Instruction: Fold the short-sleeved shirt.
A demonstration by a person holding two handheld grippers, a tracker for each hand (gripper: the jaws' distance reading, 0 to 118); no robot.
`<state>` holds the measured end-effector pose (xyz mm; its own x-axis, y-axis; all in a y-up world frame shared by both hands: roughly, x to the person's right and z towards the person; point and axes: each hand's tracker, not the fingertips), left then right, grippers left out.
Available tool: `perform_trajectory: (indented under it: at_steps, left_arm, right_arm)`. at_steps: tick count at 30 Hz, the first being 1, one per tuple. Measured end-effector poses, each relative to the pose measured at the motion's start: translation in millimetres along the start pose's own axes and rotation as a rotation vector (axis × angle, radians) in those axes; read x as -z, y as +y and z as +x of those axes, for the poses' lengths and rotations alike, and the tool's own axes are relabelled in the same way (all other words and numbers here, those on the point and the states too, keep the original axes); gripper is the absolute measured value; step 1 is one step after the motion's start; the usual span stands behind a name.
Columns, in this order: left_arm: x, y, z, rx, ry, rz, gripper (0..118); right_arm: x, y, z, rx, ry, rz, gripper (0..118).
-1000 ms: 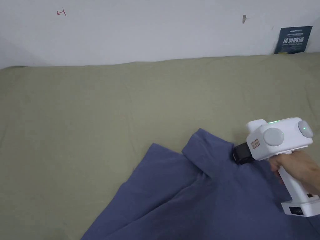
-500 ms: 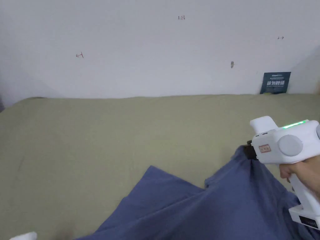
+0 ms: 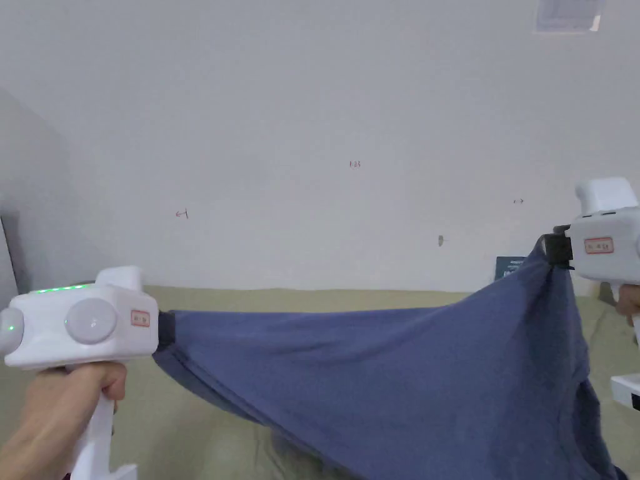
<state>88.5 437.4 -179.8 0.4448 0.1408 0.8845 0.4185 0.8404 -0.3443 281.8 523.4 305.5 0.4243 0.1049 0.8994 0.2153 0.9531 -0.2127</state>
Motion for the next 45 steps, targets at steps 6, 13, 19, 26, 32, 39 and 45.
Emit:
perform_trajectory:
  at_steps: [6,13,19,26,32,39,45]
  left_arm:
    - [-26,75,31,0.104,0.057,0.094,2]
    - [-44,116,45,0.123,0.089,0.146,2]
    - [-44,139,46,0.13,0.114,0.172,2]
    - [-13,162,50,0.131,0.154,0.167,2]
    - [22,189,54,0.124,0.19,0.176,2]
    - [78,232,64,0.126,0.215,0.194,2]
    - [127,253,72,0.122,0.227,0.206,2]
  right_arm:
    - [-27,33,33,0.043,-0.053,0.059,3]
    - [-21,53,54,0.123,-0.073,0.09,3]
    - [-2,69,49,0.118,-0.066,0.104,3]
    - [38,92,44,0.1,-0.076,0.097,3]
    - [89,120,42,0.067,-0.09,0.084,3]
    - [153,150,39,0.035,-0.116,0.084,3]
    - [205,165,42,0.042,-0.142,0.088,3]
